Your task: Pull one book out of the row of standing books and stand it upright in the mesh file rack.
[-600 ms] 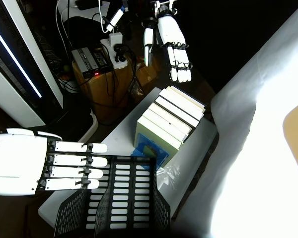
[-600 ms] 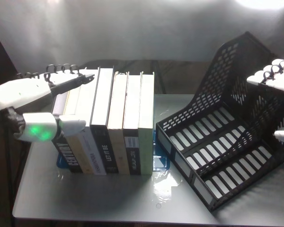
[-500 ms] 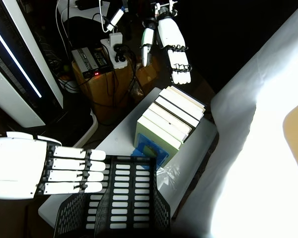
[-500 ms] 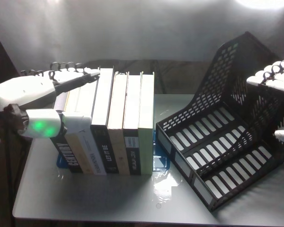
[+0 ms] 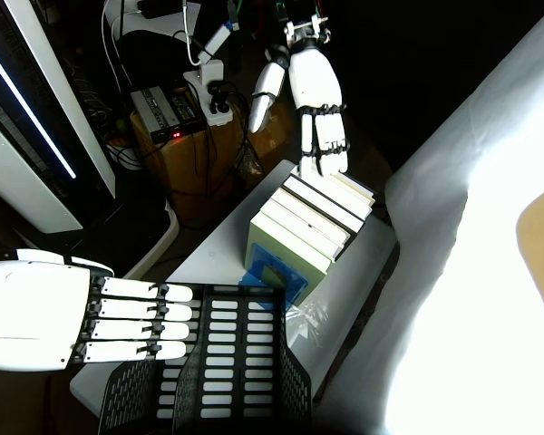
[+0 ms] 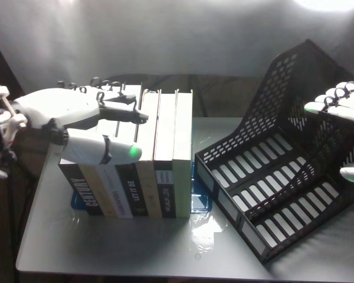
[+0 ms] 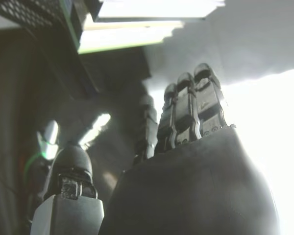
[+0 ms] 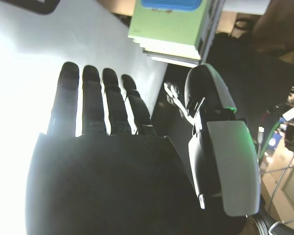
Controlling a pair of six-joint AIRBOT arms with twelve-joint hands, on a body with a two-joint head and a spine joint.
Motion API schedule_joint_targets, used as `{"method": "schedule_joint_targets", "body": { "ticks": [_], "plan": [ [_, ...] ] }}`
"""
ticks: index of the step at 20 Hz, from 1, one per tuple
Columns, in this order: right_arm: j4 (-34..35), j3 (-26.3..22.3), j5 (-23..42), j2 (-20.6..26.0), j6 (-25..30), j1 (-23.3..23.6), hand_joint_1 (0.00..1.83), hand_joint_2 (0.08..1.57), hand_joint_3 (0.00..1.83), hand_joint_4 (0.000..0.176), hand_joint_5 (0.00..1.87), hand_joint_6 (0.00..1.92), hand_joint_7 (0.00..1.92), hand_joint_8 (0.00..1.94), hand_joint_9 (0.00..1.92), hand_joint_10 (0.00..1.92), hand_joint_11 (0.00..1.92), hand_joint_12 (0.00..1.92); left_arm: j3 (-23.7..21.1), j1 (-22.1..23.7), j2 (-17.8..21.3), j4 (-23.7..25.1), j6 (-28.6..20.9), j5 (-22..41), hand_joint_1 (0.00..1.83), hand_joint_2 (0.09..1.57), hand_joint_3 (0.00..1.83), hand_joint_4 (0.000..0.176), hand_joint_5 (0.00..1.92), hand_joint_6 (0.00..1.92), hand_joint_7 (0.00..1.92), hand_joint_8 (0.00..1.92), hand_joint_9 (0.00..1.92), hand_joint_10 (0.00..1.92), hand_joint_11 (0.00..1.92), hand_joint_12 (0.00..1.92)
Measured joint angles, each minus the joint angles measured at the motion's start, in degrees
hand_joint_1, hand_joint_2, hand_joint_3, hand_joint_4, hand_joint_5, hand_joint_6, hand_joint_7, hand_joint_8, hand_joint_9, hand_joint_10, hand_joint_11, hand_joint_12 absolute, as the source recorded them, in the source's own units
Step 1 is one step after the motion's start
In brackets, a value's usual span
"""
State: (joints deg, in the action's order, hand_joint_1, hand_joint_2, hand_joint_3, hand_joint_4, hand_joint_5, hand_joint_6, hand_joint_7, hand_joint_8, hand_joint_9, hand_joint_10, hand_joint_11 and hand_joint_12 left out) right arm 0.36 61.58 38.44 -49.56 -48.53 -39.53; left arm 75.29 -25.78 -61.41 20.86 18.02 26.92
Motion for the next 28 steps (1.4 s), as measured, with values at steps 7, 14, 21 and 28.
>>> {"method": "schedule_joint_targets", "body": {
  "ticks": [7,14,21,28],
  "plan": [
    [0.3,0.3,0.1,-0.4,0.0,0.0,0.41,1.33,0.01,0.000,0.00,0.00,0.00,0.00,0.00,0.00,0.00,0.00,2.6,2.0,-3.4,2.6,0.0,-8.5,0.11,1.20,0.00,0.100,0.59,0.02,0.00,0.00,0.00,0.00,0.00,0.00],
    [0.7,0.3,0.0,-0.5,0.0,0.0,0.42,1.32,0.00,0.000,0.00,0.00,0.00,0.00,0.00,0.00,0.00,0.00,3.3,3.0,-5.3,6.1,-0.1,-11.8,0.07,1.21,0.00,0.112,0.61,0.02,0.00,0.00,0.00,0.00,0.00,0.00],
    [1.3,0.3,0.1,-0.9,0.0,0.0,0.41,1.32,0.00,0.000,0.00,0.00,0.00,0.00,0.00,0.00,0.00,0.00,0.4,6.3,-5.1,21.5,-0.2,-16.8,0.03,1.21,0.00,0.089,0.60,0.03,0.00,0.00,0.00,0.00,0.00,0.00],
    [2.4,0.3,0.5,-0.9,0.2,-0.7,0.42,1.32,0.00,0.000,0.00,0.00,0.00,0.00,0.00,0.00,0.00,0.00,-6.2,4.7,-0.9,28.2,-0.3,-16.6,0.17,1.16,0.00,0.053,0.64,0.02,0.00,0.00,0.00,0.00,0.00,0.00]
  ]
}}
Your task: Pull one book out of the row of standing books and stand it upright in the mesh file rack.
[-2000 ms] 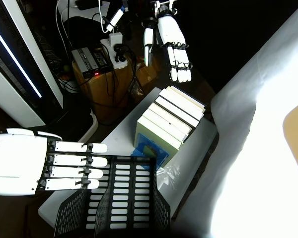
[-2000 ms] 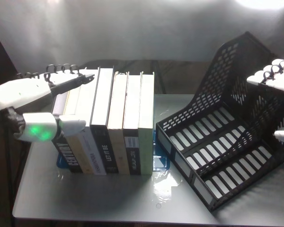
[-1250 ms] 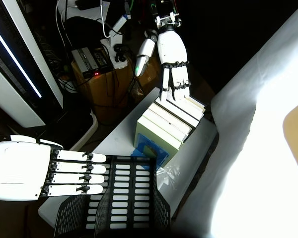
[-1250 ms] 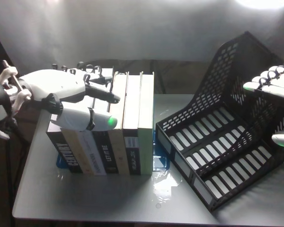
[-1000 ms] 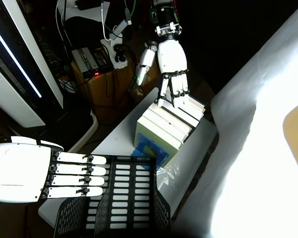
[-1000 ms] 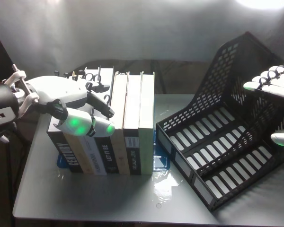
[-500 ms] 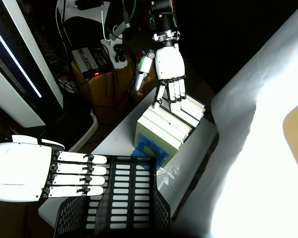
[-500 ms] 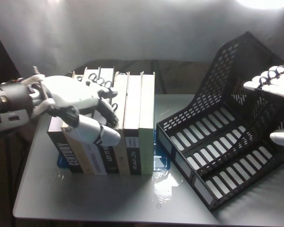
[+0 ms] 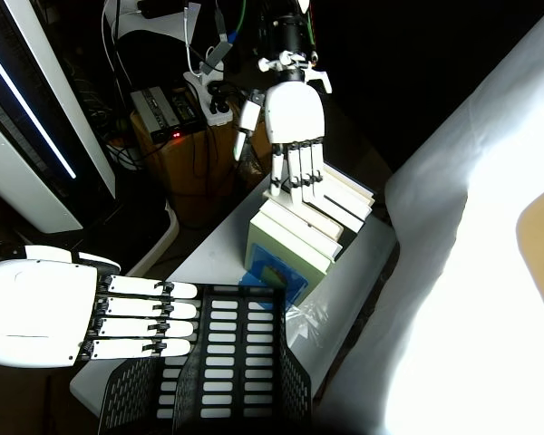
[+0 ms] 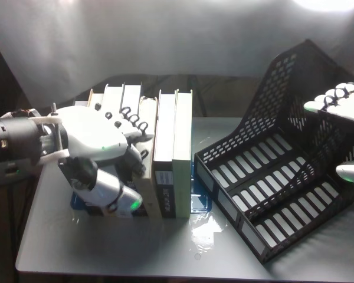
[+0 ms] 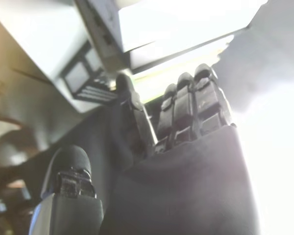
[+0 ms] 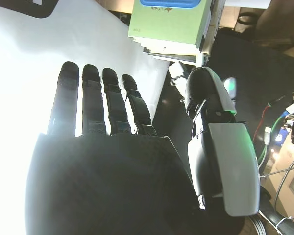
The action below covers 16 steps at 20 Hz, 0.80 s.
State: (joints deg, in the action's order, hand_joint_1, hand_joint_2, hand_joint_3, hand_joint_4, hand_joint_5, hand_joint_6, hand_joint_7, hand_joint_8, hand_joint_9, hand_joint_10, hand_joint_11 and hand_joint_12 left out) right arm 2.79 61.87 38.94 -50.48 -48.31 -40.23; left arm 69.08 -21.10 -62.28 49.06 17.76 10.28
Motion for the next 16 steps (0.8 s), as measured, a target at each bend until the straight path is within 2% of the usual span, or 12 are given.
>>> {"method": "schedule_joint_targets", "body": {
  "ticks": [2,3,4,5,6,7,8,9,10,11,12,16],
  "plan": [
    [0.2,0.0,-0.1,0.0,0.0,-0.2,0.43,1.32,0.00,0.000,0.00,0.00,0.00,0.00,0.00,0.00,0.00,0.00,-1.0,-0.9,0.8,0.0,0.0,0.7,0.09,1.19,0.00,0.037,0.62,0.01,0.00,0.00,0.00,0.00,0.00,0.00],
    [0.5,0.0,-0.1,0.0,0.0,-0.2,0.44,1.31,0.00,0.000,0.00,0.00,0.00,0.00,0.00,0.00,0.00,0.00,-1.7,-1.4,1.2,0.0,0.0,1.2,0.02,1.23,0.02,0.036,0.57,0.01,0.00,0.00,0.00,0.00,0.00,0.00],
    [0.7,0.0,0.1,0.0,0.0,-0.2,0.42,1.32,0.00,0.000,0.00,0.00,0.00,0.00,0.00,0.00,0.00,0.00,-2.1,-1.7,1.4,0.0,0.0,1.4,0.02,1.25,0.02,0.015,0.56,0.00,0.00,0.00,0.00,0.00,0.00,0.00],
    [0.9,0.0,0.6,0.0,0.0,-0.4,0.41,1.31,0.00,0.000,0.00,0.00,0.00,0.00,0.00,0.00,0.00,0.00,-2.7,-2.2,1.9,0.0,0.0,1.8,0.03,1.25,0.02,0.044,0.39,0.00,0.00,0.00,0.00,0.00,0.00,0.00],
    [1.1,0.0,0.7,0.0,0.0,-0.6,0.42,1.31,0.00,0.000,0.00,0.00,0.00,0.00,0.00,0.00,0.00,0.00,-3.2,-2.6,2.1,1.3,-0.1,2.1,0.06,1.25,0.02,0.032,0.39,0.01,0.00,0.00,0.00,0.00,0.00,0.00],
    [1.3,0.0,0.8,0.0,0.0,-0.8,0.43,1.31,0.00,0.000,0.00,0.00,0.00,0.00,0.00,0.00,0.00,0.00,-3.2,-2.8,2.2,5.2,0.0,2.6,0.08,1.25,0.01,0.021,0.46,0.05,0.00,0.00,0.00,0.00,0.00,0.00],
    [1.5,0.0,0.7,0.0,0.0,-0.9,0.44,1.31,0.00,0.000,0.00,0.00,0.00,0.00,0.00,0.00,0.00,0.00,-3.2,-3.0,2.2,8.5,0.0,3.3,0.07,1.26,0.01,0.021,0.52,0.06,0.00,0.00,0.00,0.00,0.00,0.00],
    [1.7,0.0,0.8,0.0,0.0,-0.9,0.41,1.31,0.00,0.000,0.00,0.00,0.00,0.00,0.00,0.00,0.00,0.00,-3.2,-3.1,2.3,10.8,0.0,4.2,0.07,1.25,0.01,0.040,0.58,0.05,0.00,0.00,0.00,0.00,0.00,0.00],
    [1.7,0.0,1.0,0.0,0.0,-0.9,0.43,1.30,0.00,0.000,0.00,0.00,0.00,0.00,0.00,0.00,0.00,0.00,-3.2,-3.5,2.4,11.3,-0.1,5.2,0.10,1.24,0.00,0.033,0.61,0.04,0.00,0.00,0.00,0.00,0.00,0.00],
    [2.0,0.0,1.3,0.0,0.0,-1.2,0.43,1.31,0.00,0.000,0.00,0.00,0.00,0.00,0.00,0.00,0.00,0.00,-3.2,-4.2,2.4,11.4,-0.1,6.0,0.10,1.23,0.00,0.012,0.61,0.04,0.00,0.00,0.00,0.00,0.00,0.00],
    [2.0,0.0,1.2,0.0,0.0,-1.3,0.43,1.31,0.00,0.000,0.00,0.00,0.00,0.00,0.00,0.00,0.00,0.00,-3.5,-4.7,2.6,11.6,-0.1,6.4,0.08,1.25,0.00,0.000,0.62,0.04,0.00,0.00,0.00,0.00,0.00,0.00],
    [2.1,-0.1,1.1,0.0,0.0,-1.5,0.44,1.32,0.00,0.000,0.00,0.00,0.00,0.00,0.00,0.00,0.00,0.00,-4.2,-6.4,3.3,11.9,0.0,8.3,0.07,1.25,0.00,0.000,0.62,0.03,0.00,0.00,0.00,0.00,0.00,0.00]
  ]
}}
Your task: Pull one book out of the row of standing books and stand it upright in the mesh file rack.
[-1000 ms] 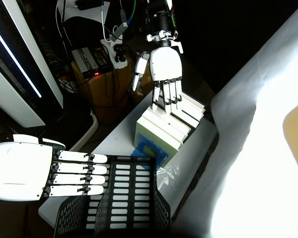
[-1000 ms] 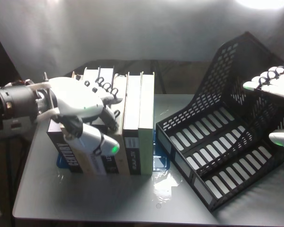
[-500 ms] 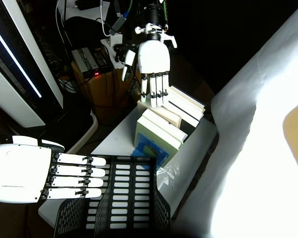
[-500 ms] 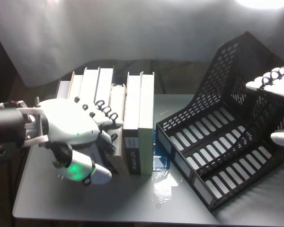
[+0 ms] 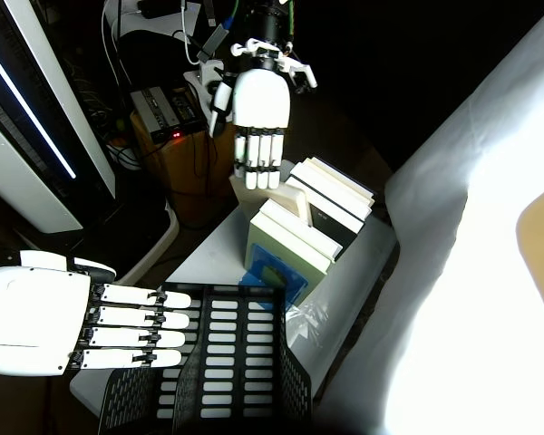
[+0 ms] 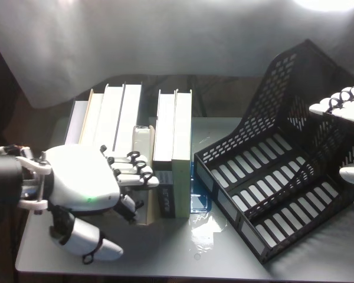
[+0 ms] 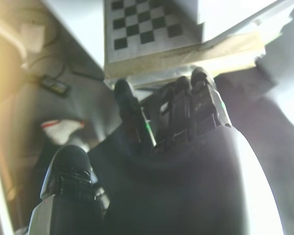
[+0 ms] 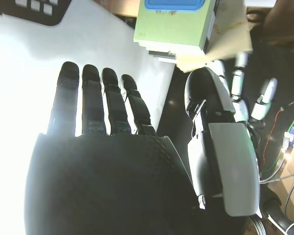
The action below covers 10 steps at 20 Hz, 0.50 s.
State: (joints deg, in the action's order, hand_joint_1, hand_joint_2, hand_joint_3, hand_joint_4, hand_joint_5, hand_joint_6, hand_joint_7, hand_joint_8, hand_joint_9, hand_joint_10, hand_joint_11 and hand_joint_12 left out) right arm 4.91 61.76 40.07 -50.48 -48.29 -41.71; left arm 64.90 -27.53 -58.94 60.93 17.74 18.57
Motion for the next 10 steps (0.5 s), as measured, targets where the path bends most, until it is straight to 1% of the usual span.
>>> {"method": "schedule_joint_targets", "body": {
  "ticks": [2,3,4,5,6,7,8,9,10],
  "plan": [
    [0.4,0.0,-0.1,0.0,0.0,0.0,0.44,1.32,0.00,0.000,0.00,0.00,0.00,0.00,0.00,0.00,0.00,0.00,0.0,-1.1,0.4,0.1,0.0,0.8,0.07,1.24,0.00,0.000,0.62,0.03,0.00,0.00,0.00,0.00,0.00,0.00],
    [0.4,0.0,0.0,0.0,0.0,0.0,0.43,1.32,0.00,0.000,0.00,0.00,0.00,0.00,0.00,0.00,0.00,0.00,-0.1,-1.7,0.4,0.0,0.0,1.3,0.09,1.22,0.00,0.015,0.50,0.00,0.00,0.00,0.00,0.00,0.00,0.00],
    [0.4,0.0,0.0,0.0,0.0,0.0,0.43,1.32,0.00,0.000,0.00,0.00,0.00,0.00,0.00,0.00,0.00,0.00,-0.2,-2.1,0.4,0.1,0.0,1.6,0.09,1.23,0.00,0.006,0.47,0.00,0.00,0.00,0.00,0.00,0.00,0.00],
    [0.4,0.0,0.0,0.0,0.0,-0.1,0.44,1.32,0.00,0.000,0.00,0.00,0.00,0.00,0.00,0.00,0.00,0.00,-0.7,-2.8,0.5,0.1,0.2,1.9,0.11,1.24,0.00,0.000,0.49,0.02,0.00,0.00,0.00,0.00,0.00,0.00],
    [0.6,0.0,0.1,0.0,0.0,-0.4,0.46,1.32,0.00,0.000,0.00,0.00,0.00,0.00,0.00,0.00,0.00,0.00,-0.8,-3.3,0.5,0.2,0.4,2.4,0.07,1.26,0.01,0.000,0.55,0.04,0.00,0.00,0.00,0.00,0.00,0.00],
    [0.6,0.0,-0.1,0.0,0.0,-0.4,0.45,1.32,0.00,0.000,0.00,0.00,0.00,0.00,0.00,0.00,0.00,0.00,-0.7,-3.6,0.5,0.2,0.4,3.0,0.05,1.27,0.01,0.000,0.60,0.03,0.00,0.00,0.00,0.00,0.00,0.00],
    [0.5,0.0,-0.1,0.0,0.0,-0.4,0.44,1.32,0.00,0.000,0.00,0.00,0.00,0.00,0.00,0.00,0.00,0.00,-0.7,-4.0,0.5,0.1,0.4,3.4,0.05,1.27,0.00,0.000,0.57,0.01,0.00,0.00,0.00,0.00,0.00,0.00],
    [0.7,0.0,0.0,0.0,0.0,-0.4,0.44,1.32,0.00,0.000,0.00,0.00,0.00,0.00,0.00,0.00,0.00,0.00,-0.7,-4.3,0.6,0.0,0.4,3.9,0.07,1.26,0.00,0.004,0.59,0.01,0.00,0.00,0.00,0.00,0.00,0.00],
    [0.8,0.0,0.0,0.0,0.0,-0.4,0.44,1.33,0.00,0.000,0.00,0.00,0.00,0.00,0.00,0.00,0.00,0.00,-0.7,-4.6,0.6,-0.1,0.4,4.3,0.07,1.27,0.00,0.000,0.56,0.00,0.00,0.00,0.00,0.00,0.00,0.00]
  ]
}}
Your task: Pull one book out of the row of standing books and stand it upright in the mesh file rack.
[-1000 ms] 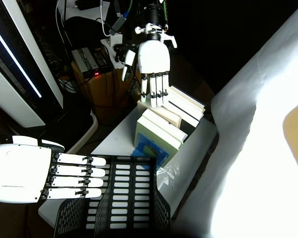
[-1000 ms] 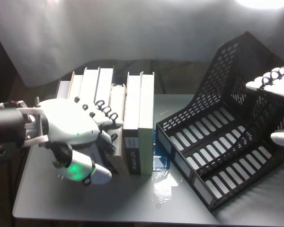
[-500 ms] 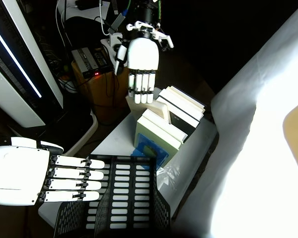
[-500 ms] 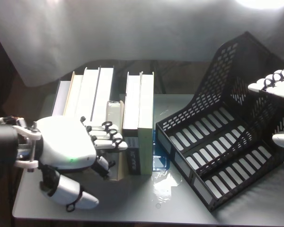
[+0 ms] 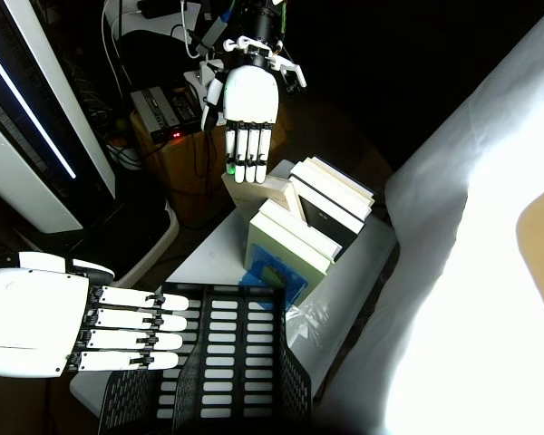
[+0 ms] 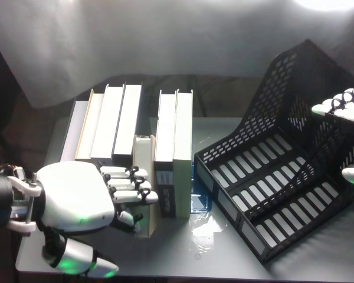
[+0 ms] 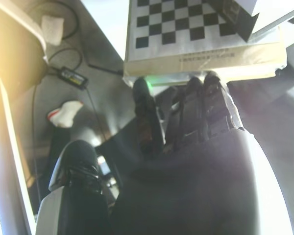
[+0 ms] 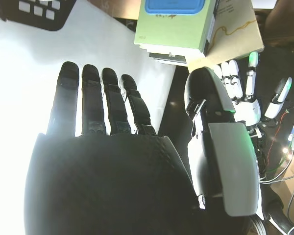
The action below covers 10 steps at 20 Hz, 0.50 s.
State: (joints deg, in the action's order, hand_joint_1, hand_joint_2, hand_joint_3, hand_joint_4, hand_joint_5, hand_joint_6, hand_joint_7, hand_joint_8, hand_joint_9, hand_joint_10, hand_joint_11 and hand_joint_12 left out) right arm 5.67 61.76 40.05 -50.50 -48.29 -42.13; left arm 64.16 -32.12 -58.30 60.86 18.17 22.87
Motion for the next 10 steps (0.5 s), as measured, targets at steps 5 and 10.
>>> {"method": "schedule_joint_targets", "body": {
  "ticks": [5,10],
  "plan": [
    [0.2,0.0,0.1,0.0,0.0,0.0,0.47,1.32,0.00,0.000,0.00,0.00,0.00,0.00,0.00,0.00,0.00,0.00,-0.7,0.8,2.2,-6.8,-0.3,2.4,0.24,1.24,0.00,0.000,0.44,0.00,0.00,0.00,0.00,0.00,0.00,0.00],
    [-0.9,-1.8,1.7,1.4,0.1,-0.3,0.49,1.31,0.00,0.000,0.00,0.00,0.00,0.00,0.00,0.00,0.00,0.00,-1.4,1.0,5.5,-22.8,-0.3,8.9,0.18,1.36,0.03,0.030,0.01,0.00,0.00,0.00,0.00,0.00,0.00,0.00]
  ]
}}
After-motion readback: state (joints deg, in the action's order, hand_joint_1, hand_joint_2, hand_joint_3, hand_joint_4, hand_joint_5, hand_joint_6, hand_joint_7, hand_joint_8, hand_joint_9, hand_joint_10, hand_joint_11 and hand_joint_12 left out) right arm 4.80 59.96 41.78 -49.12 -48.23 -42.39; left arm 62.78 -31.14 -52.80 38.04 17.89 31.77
